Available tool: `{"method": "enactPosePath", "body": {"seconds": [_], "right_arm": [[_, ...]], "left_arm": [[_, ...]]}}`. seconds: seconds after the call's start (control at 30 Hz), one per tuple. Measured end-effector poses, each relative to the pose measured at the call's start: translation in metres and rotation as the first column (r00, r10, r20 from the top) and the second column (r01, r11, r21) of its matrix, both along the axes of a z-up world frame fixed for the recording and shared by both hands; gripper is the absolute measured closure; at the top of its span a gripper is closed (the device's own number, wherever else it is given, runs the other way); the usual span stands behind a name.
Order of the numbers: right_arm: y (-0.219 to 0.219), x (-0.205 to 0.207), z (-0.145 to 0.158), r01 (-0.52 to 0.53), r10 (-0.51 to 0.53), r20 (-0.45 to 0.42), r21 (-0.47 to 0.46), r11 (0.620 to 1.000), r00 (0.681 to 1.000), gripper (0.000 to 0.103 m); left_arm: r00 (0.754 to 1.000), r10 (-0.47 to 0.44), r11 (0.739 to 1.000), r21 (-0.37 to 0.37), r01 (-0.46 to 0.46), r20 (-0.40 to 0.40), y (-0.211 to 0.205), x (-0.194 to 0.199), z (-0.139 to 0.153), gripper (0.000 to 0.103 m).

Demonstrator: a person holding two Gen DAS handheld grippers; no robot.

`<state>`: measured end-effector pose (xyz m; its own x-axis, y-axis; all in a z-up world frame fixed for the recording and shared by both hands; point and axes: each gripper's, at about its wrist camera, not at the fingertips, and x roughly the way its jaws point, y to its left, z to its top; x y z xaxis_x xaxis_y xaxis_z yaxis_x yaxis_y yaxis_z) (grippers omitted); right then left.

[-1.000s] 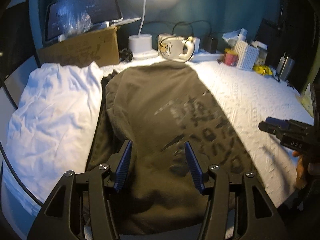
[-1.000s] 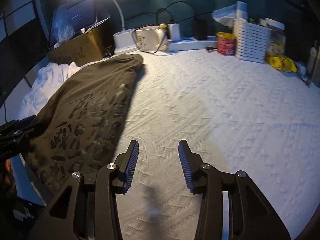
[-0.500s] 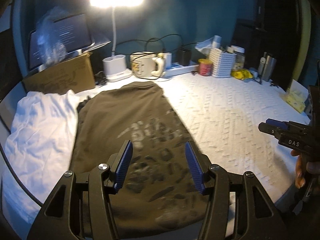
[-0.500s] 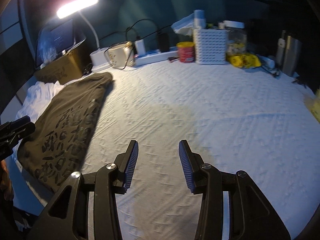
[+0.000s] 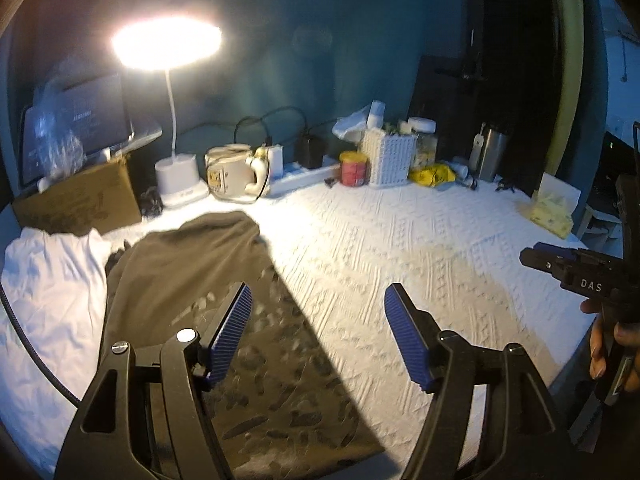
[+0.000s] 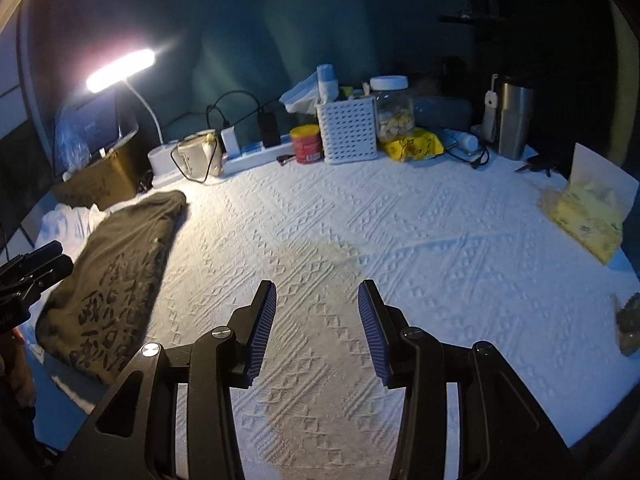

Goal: Fold small clothes

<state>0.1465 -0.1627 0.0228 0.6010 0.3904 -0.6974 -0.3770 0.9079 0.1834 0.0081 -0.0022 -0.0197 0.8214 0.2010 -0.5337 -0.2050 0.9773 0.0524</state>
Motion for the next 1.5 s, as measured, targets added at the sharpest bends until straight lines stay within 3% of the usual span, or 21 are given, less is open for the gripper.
{"method": "enactPosePath", "body": {"seconds": [0.07, 0.17, 0.23, 0.43, 0.57, 0.7, 1.03, 1.2, 1.5], "right_arm": [[-0.005, -0.001, 0.007, 0.013, -0.013, 0.015, 0.007, 1.000, 1.000, 0.038], [-0.011, -0.003, 0.018, 0.022, -0.023, 0.041, 0.012, 1.000, 0.999, 0.037], [-0.014, -0.005, 0.027, 0.030, -0.031, 0.066, 0.007, 1.000, 0.997, 0.037], [-0.017, -0.011, 0.049, 0.036, -0.036, 0.129, 0.001, 0.999, 0.991, 0.037], [-0.019, -0.014, 0.062, 0.042, -0.041, 0.169, -0.003, 0.999, 0.985, 0.037], [-0.018, -0.019, 0.078, 0.045, -0.043, 0.218, -0.002, 0.999, 0.975, 0.037], [-0.014, -0.030, 0.116, 0.031, -0.031, 0.319, 0.005, 0.999, 0.947, 0.037], [-0.010, -0.039, 0.135, 0.011, -0.017, 0.367, 0.017, 1.000, 0.930, 0.037], [0.003, -0.057, 0.166, -0.020, 0.011, 0.449, 0.016, 1.000, 0.893, 0.037]], "left_arm": [[1.000, -0.012, 1.000, -0.003, 0.012, 0.020, -0.004, 0.000, 0.006, 0.034], [0.999, -0.027, 1.000, -0.010, 0.028, 0.045, -0.007, 0.000, 0.013, 0.029], [0.997, -0.041, 0.999, -0.019, 0.043, 0.072, -0.008, -0.002, 0.019, 0.015], [0.987, -0.066, 0.998, 0.028, 0.062, 0.147, -0.014, -0.009, 0.042, 0.013], [0.976, -0.111, 0.989, -0.075, 0.127, 0.187, -0.005, -0.013, 0.058, 0.010], [0.966, -0.079, 0.994, -0.060, 0.096, 0.245, -0.004, -0.023, 0.071, 0.001], [0.928, -0.014, 1.000, 0.003, 0.014, 0.372, 0.005, -0.055, 0.104, 0.001], [0.923, 0.006, 0.998, 0.052, -0.028, 0.386, 0.007, -0.065, 0.114, 0.001], [0.892, 0.013, 0.996, 0.070, -0.051, 0.452, 0.011, -0.089, 0.131, 0.001]]}}
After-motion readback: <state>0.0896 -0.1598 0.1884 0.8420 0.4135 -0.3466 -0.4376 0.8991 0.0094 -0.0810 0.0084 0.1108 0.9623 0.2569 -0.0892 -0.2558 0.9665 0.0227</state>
